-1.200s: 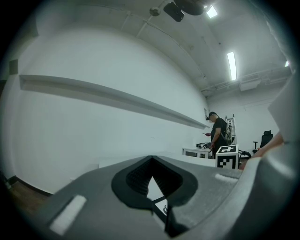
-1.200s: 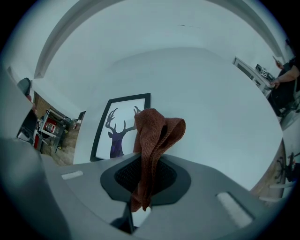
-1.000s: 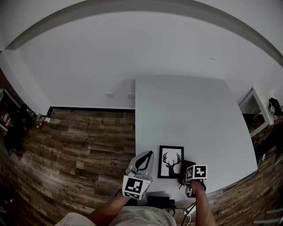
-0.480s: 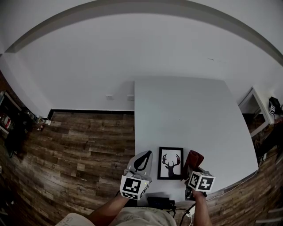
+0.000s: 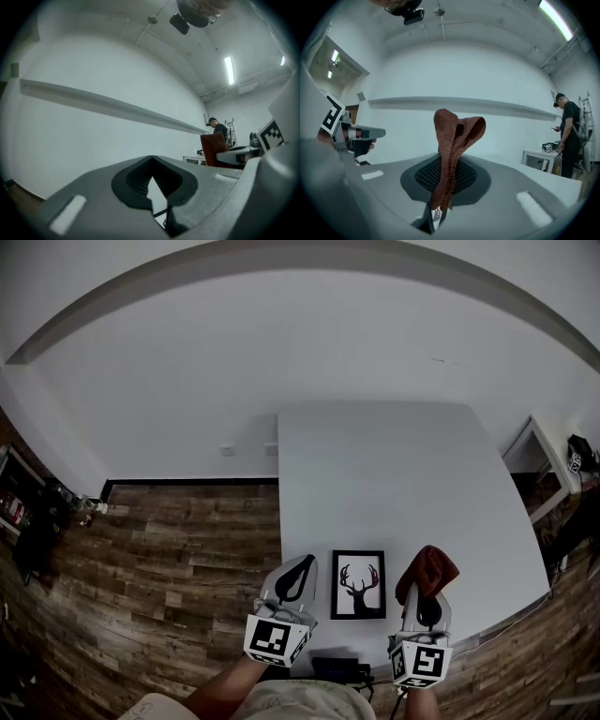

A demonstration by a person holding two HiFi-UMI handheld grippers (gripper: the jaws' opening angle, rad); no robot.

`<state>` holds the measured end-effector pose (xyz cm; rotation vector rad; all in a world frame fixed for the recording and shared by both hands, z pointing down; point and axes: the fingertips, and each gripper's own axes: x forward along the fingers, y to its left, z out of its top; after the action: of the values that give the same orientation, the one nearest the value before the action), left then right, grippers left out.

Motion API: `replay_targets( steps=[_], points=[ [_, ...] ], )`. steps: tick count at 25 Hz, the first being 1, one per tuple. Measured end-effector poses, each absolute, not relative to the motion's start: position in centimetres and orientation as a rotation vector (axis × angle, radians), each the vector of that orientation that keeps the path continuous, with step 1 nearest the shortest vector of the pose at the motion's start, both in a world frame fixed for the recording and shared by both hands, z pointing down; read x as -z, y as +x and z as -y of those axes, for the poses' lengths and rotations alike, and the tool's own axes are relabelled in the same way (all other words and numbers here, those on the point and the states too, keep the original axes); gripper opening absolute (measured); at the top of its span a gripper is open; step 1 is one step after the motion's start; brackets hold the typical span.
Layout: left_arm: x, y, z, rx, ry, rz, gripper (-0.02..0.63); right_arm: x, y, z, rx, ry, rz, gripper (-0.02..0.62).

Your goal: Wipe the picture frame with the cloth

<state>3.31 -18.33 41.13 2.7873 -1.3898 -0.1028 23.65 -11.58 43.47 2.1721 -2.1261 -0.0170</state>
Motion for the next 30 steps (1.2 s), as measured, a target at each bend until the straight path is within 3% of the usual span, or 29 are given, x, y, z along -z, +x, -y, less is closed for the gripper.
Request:
replay_targets(
  steps=[30],
  points=[
    [-38.9, 3.8, 16.8, 0.197, 2.83, 1.446, 0.0, -40.1, 23.3, 9.6, 0.152, 2.227, 2.142, 0.057]
  ],
)
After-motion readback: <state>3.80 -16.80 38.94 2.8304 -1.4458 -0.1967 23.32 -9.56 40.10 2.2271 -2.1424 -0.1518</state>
